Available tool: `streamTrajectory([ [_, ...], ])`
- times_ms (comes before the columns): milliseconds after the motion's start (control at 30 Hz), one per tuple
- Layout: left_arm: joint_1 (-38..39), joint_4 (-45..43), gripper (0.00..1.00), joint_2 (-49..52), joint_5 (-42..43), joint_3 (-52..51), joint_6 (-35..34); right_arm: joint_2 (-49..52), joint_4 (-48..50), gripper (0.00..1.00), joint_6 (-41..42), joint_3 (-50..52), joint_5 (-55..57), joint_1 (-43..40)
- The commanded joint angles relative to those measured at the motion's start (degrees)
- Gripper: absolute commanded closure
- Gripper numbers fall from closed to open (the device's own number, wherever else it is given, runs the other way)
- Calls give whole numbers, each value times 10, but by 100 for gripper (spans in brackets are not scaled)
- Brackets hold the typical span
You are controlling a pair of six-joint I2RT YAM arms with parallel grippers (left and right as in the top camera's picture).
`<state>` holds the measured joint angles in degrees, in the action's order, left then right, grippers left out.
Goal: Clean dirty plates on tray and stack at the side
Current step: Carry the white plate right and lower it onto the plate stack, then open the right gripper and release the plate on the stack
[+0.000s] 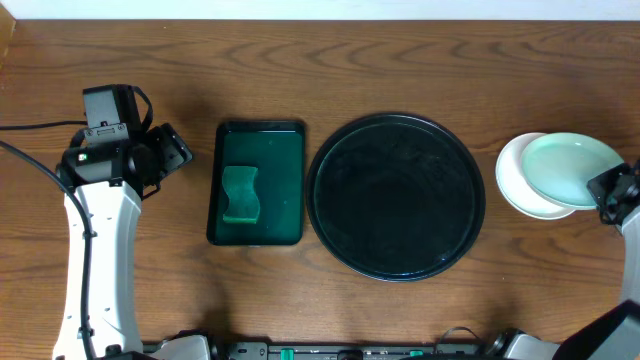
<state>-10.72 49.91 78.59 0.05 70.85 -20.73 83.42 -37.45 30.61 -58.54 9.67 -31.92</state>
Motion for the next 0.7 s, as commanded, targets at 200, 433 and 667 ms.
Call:
streamTrajectory([
  [200, -2, 2, 20, -2, -1, 7, 3, 67, 11, 99, 18, 5, -10, -2],
  [433, -2, 2, 20, -2, -1, 7, 3, 113, 31, 99, 16, 5, -45, -2],
  [667, -2, 2, 20, -2, -1, 7, 3, 127, 32, 54, -29, 5, -78, 2],
])
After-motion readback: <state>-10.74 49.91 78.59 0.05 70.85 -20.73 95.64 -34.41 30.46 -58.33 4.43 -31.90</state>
